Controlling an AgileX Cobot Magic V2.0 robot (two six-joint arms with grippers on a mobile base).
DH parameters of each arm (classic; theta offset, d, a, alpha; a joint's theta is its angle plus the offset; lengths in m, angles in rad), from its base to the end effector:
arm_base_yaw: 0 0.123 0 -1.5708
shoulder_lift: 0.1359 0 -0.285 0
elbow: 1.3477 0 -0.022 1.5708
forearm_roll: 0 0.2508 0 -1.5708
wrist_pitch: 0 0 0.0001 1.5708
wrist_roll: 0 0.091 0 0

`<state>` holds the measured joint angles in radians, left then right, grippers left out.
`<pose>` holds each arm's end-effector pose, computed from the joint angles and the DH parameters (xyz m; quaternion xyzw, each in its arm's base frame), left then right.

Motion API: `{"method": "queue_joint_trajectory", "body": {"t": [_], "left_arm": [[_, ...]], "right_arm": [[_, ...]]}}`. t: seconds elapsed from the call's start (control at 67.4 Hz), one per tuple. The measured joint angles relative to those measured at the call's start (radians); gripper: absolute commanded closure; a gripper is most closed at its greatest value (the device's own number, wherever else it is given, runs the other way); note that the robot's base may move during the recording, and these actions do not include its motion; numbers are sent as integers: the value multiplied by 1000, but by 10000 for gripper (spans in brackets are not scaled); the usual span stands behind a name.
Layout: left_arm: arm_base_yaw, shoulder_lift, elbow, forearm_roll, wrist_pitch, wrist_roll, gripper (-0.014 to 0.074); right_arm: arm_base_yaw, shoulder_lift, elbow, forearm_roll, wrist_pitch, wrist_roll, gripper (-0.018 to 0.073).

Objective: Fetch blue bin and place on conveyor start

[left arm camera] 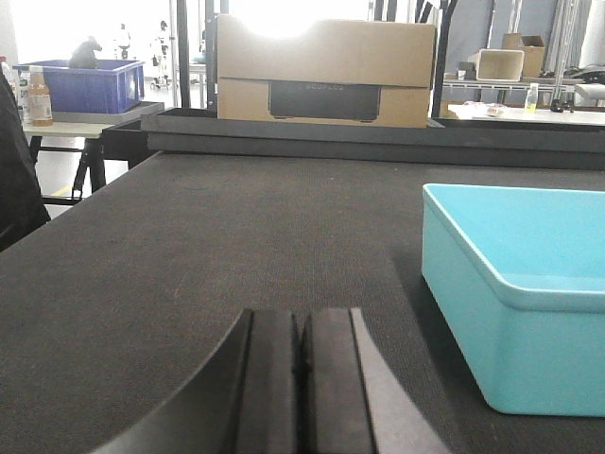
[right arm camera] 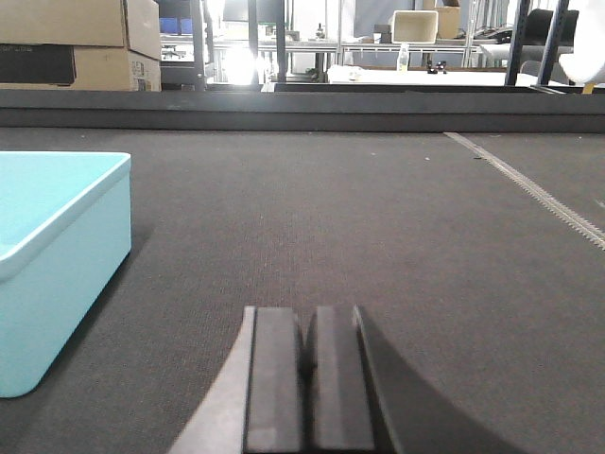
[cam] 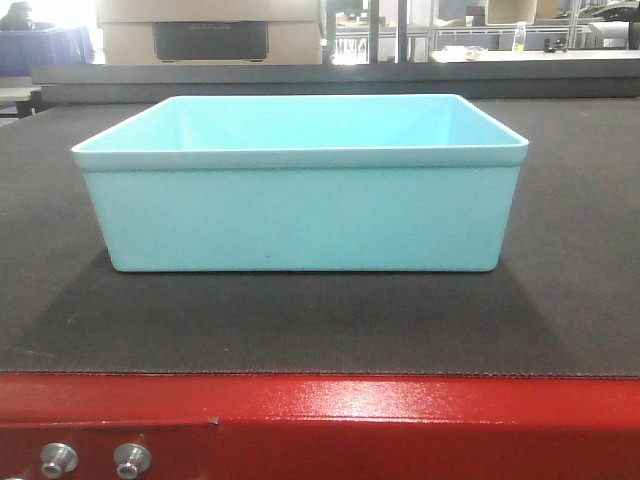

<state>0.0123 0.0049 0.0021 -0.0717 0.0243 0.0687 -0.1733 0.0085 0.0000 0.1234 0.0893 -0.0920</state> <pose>0.0569 0.0005 0.2100 -0.0046 0.6870 0.0028 0.7266 0.0566 -0.0089 0.2047 0.0686 0.7073 -0.0462 0.7021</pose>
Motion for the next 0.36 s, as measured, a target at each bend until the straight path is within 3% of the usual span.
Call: {"method": "queue_joint_trajectory", "body": {"t": [0.356], "left_arm": [[0, 0, 0, 0, 0, 0, 707]], "right_arm": [[0, 0, 0, 0, 0, 0, 721]]}}
